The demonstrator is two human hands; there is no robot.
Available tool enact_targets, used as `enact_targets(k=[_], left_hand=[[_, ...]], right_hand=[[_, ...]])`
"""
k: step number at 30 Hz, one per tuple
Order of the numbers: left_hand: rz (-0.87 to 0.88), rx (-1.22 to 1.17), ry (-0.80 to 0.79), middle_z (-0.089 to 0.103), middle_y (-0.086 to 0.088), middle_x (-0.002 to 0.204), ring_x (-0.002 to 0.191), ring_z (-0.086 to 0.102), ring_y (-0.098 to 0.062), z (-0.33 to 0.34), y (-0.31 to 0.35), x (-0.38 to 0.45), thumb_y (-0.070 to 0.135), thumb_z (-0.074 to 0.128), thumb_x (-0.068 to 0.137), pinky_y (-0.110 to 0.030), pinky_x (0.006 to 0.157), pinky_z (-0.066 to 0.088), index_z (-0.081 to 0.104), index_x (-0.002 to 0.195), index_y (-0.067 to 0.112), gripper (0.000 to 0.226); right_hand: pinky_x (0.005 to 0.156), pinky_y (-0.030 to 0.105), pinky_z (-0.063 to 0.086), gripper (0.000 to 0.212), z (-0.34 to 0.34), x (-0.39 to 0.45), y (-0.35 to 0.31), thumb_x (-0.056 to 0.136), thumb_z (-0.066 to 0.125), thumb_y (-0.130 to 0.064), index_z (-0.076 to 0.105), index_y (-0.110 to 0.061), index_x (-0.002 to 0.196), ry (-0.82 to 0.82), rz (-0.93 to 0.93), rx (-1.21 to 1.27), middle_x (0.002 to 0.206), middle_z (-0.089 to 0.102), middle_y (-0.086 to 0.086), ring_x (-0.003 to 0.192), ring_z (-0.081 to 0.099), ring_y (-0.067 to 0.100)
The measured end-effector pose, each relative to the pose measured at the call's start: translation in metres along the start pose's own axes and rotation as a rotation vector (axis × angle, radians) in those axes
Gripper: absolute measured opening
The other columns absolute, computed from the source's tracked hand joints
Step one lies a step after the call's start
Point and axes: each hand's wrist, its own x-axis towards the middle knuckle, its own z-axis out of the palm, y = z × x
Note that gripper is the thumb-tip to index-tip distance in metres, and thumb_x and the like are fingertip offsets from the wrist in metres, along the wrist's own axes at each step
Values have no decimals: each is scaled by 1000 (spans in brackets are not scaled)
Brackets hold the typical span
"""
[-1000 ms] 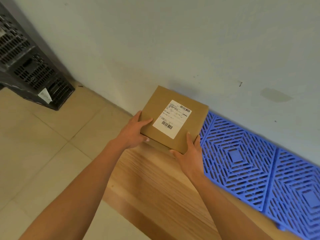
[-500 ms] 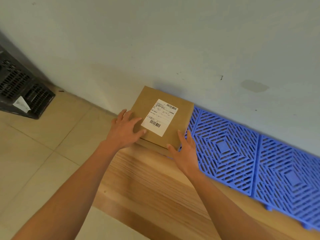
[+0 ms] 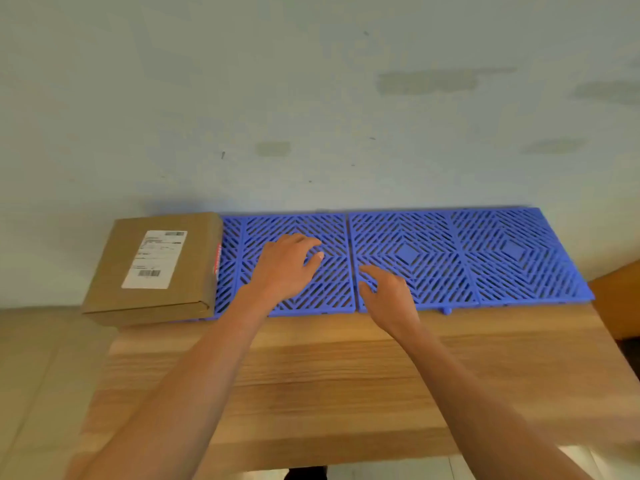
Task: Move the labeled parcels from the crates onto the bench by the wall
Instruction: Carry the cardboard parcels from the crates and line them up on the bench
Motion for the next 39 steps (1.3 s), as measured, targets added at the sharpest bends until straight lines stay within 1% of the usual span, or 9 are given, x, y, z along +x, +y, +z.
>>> enact_targets(k=[2, 5, 8, 14, 21, 25, 28, 32, 39], left_hand=[[86, 54, -25, 60, 0, 141, 132, 52, -25, 16, 66, 10, 47, 46, 104, -44, 106, 42, 59, 138, 24, 43], [189, 113, -62, 61, 1, 140, 131, 53, -23, 44, 165, 14, 51, 46, 103, -43, 107, 42, 58, 139, 26, 46], [301, 140, -68, 62, 0, 140, 131, 53, -23, 67, 264, 13, 49, 48, 102, -42, 106, 42, 59, 138, 25, 45], [469, 168, -157, 53, 1, 149, 138, 46, -24, 98, 442, 14, 56, 43, 103, -48, 111, 39, 52, 145, 28, 52], [636, 130, -227, 55, -1, 146, 135, 48, -24, 145, 595, 7, 53, 46, 102, -43, 108, 41, 56, 141, 27, 48], [747, 167, -251, 58, -1, 143, 131, 50, -26, 179, 671, 16, 54, 43, 102, -46, 104, 41, 56, 140, 29, 47], [815, 164, -277, 58, -1, 143, 131, 50, -25, 211, 728, 29, 53, 44, 102, -45, 103, 40, 55, 140, 31, 45], [888, 43, -328, 57, 1, 144, 131, 52, -21, 255, 807, 50, 51, 47, 102, -43, 105, 44, 54, 141, 29, 45], [957, 7, -509, 55, 2, 146, 134, 48, -20, 334, 929, 81, 50, 47, 102, -45, 109, 42, 52, 143, 30, 46]], right_hand=[[83, 39, 53, 40, -46, -25, 44, 102, 58, -25, 57, -20, 141, 86, 29, 19, 132, 66, 9, 105, 65, 29], [77, 33, 51, 41, -109, -70, 110, 101, 58, -26, 56, -21, 142, 143, 82, 19, 128, 67, 10, 102, 63, 28], [95, 39, 48, 41, -168, -119, 176, 98, 60, -27, 58, -22, 139, 192, 135, -30, 131, 65, 9, 120, 59, 30], [97, 38, 47, 48, -280, -218, 286, 97, 58, -29, 52, -27, 145, 283, 282, -55, 136, 63, 5, 125, 56, 27], [112, 40, 41, 50, -362, -306, 372, 100, 57, -25, 47, -23, 148, 590, 382, 116, 146, 55, 2, 134, 50, 23], [89, 28, 56, 48, -390, -335, 426, 100, 57, -28, 47, -30, 147, 700, 484, 212, 144, 57, 0, 113, 64, 14], [72, 6, 42, 49, -413, -354, 471, 101, 56, -24, 46, -27, 149, 778, 577, 235, 141, 58, -4, 95, 59, -3], [105, 35, 47, 47, -450, -370, 536, 100, 59, -25, 50, -25, 146, 826, 657, 216, 139, 61, -1, 128, 55, 15], [104, 34, 45, 41, -500, -387, 640, 99, 62, -23, 58, -21, 140, 846, 833, 268, 136, 63, 1, 127, 57, 19]])
